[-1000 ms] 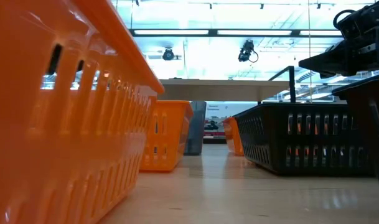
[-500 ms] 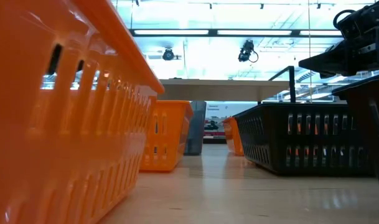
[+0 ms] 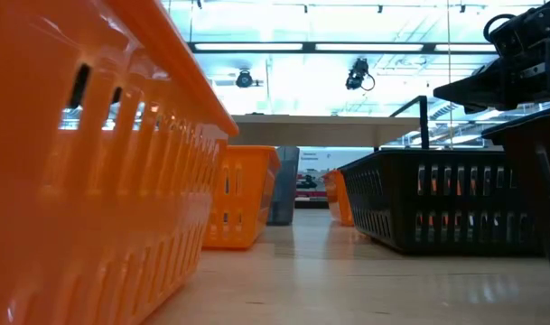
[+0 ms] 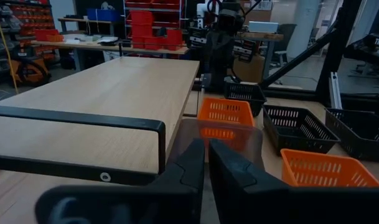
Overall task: Stack baskets on shelf by color
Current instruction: Put the top black bin on the shelf
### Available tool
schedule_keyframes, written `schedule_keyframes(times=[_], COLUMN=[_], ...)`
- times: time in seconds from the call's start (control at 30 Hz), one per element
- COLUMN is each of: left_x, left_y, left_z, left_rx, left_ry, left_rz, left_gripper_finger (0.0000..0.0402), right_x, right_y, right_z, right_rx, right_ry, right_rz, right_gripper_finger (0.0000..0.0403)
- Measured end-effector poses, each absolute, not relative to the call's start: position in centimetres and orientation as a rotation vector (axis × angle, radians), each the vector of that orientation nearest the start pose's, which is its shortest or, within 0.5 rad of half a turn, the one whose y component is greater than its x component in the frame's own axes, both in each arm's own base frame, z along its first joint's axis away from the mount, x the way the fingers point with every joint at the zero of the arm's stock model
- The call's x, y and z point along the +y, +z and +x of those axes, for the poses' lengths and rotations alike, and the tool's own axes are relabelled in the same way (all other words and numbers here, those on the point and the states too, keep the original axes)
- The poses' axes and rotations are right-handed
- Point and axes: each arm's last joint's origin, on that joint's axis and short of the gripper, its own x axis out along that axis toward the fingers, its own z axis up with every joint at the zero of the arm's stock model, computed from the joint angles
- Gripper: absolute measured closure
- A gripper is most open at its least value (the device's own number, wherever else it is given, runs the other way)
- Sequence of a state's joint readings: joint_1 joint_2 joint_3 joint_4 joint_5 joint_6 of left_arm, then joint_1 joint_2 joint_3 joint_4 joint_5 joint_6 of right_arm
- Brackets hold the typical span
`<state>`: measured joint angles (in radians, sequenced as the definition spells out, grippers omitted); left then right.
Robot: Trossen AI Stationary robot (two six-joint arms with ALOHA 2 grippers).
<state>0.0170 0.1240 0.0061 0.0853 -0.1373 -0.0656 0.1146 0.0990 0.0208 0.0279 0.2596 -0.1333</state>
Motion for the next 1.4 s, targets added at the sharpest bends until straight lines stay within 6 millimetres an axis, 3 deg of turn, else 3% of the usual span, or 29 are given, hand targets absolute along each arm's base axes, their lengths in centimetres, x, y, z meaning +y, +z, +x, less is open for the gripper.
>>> schedule_keyframes(times=[0.27, 0.47, 0.63, 0.8, 0.93, 1.17, 1.4], left_x=[0.6, 0.6, 0.6, 0.7, 0.8, 0.2, -0.6], left_y=[17.6, 18.0, 18.5, 19.3, 20.3, 21.2, 22.7], left_z=[10.4, 10.4, 10.3, 10.1, 9.7, 9.6, 9.1], left_rx=[-0.1, -0.157, -0.215, -0.313, -0.41, -0.43, -0.486], left_ry=[0.153, 0.125, 0.109, 0.159, 0.162, -0.04, -0.115], left_rz=[-0.077, -0.298, -0.371, -0.376, -0.335, -0.298, -0.222], left_gripper_finger=[0.0366, 0.0373, 0.0371, 0.0368, 0.0371, 0.0359, 0.0318], right_x=[0.4, 0.3, 0.2, 0.2, 0.2, 0.2, 0.2], right_y=[16.5, 16.6, 16.6, 16.7, 17.1, 17.8, 18.8], right_z=[10.2, 10.2, 10.2, 10.2, 10.2, 10.1, 10.0], right_rx=[0.059, 0.058, 0.056, 0.046, -0.011, -0.096, -0.205], right_ry=[-0.141, -0.2, -0.203, -0.204, -0.206, -0.199, -0.204], right_rz=[-0.142, -0.138, -0.136, -0.114, 0.008, 0.192, 0.272], right_gripper_finger=[0.0391, 0.0391, 0.0391, 0.0391, 0.0391, 0.0391, 0.0391])
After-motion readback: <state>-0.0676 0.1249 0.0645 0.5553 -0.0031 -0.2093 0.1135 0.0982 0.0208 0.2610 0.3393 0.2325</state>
